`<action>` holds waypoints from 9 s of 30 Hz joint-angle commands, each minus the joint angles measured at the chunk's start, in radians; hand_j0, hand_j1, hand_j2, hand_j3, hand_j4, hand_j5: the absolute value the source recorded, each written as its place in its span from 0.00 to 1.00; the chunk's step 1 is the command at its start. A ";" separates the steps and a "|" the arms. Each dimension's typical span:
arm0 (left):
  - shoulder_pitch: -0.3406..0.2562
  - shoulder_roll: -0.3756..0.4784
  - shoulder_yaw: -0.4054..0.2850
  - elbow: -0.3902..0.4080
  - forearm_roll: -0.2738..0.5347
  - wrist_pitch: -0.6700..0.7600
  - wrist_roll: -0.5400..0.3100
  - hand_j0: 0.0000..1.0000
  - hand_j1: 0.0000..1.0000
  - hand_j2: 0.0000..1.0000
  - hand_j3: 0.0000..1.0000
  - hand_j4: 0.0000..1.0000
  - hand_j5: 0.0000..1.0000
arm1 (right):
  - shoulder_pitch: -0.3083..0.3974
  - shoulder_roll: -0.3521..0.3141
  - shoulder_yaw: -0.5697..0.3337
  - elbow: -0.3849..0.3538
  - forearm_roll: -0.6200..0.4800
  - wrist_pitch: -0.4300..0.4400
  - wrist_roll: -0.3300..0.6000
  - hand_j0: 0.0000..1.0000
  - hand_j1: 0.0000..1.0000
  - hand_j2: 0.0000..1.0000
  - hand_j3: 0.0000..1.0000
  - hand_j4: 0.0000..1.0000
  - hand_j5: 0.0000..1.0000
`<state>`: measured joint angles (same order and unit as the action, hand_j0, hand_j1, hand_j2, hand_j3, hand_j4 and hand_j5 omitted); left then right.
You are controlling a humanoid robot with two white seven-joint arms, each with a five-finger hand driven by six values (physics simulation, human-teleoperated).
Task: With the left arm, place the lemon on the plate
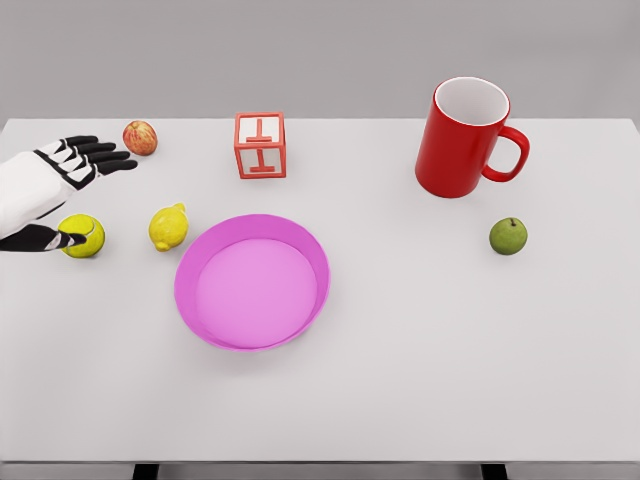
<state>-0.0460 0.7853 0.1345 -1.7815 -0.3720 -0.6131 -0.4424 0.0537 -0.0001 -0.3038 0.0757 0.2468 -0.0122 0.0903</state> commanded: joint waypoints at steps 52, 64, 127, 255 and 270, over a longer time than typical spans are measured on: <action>-0.287 0.000 -0.398 0.160 -0.047 0.002 -0.168 1.00 1.00 1.00 1.00 1.00 1.00 | 0.000 0.000 0.000 0.001 0.000 0.000 0.000 1.00 1.00 1.00 1.00 1.00 1.00; -0.367 -0.020 -0.480 0.277 -0.053 0.002 -0.168 1.00 1.00 1.00 1.00 1.00 1.00 | 0.000 0.000 0.000 0.001 0.000 0.000 0.000 1.00 1.00 1.00 1.00 1.00 1.00; -0.428 -0.093 -0.484 0.412 -0.200 0.004 -0.168 1.00 1.00 1.00 1.00 1.00 1.00 | 0.000 0.000 0.000 0.001 -0.001 0.000 0.000 1.00 1.00 1.00 1.00 1.00 1.00; -0.334 -0.135 -0.297 0.151 -0.219 0.002 -0.168 0.47 0.47 0.47 0.47 0.47 0.47 | 0.000 0.000 0.000 0.001 0.000 0.000 0.000 1.00 1.00 1.00 1.00 1.00 1.00; -0.282 -0.144 -0.300 0.063 -0.203 0.002 -0.168 0.47 0.47 0.47 0.47 0.47 0.47 | 0.000 0.000 0.000 0.000 0.000 0.000 0.000 1.00 1.00 1.00 1.00 1.00 1.00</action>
<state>-0.3237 0.6432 -0.1660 -1.7049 -0.5782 -0.6133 -0.6128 0.0537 -0.0001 -0.3038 0.0758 0.2467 -0.0122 0.0903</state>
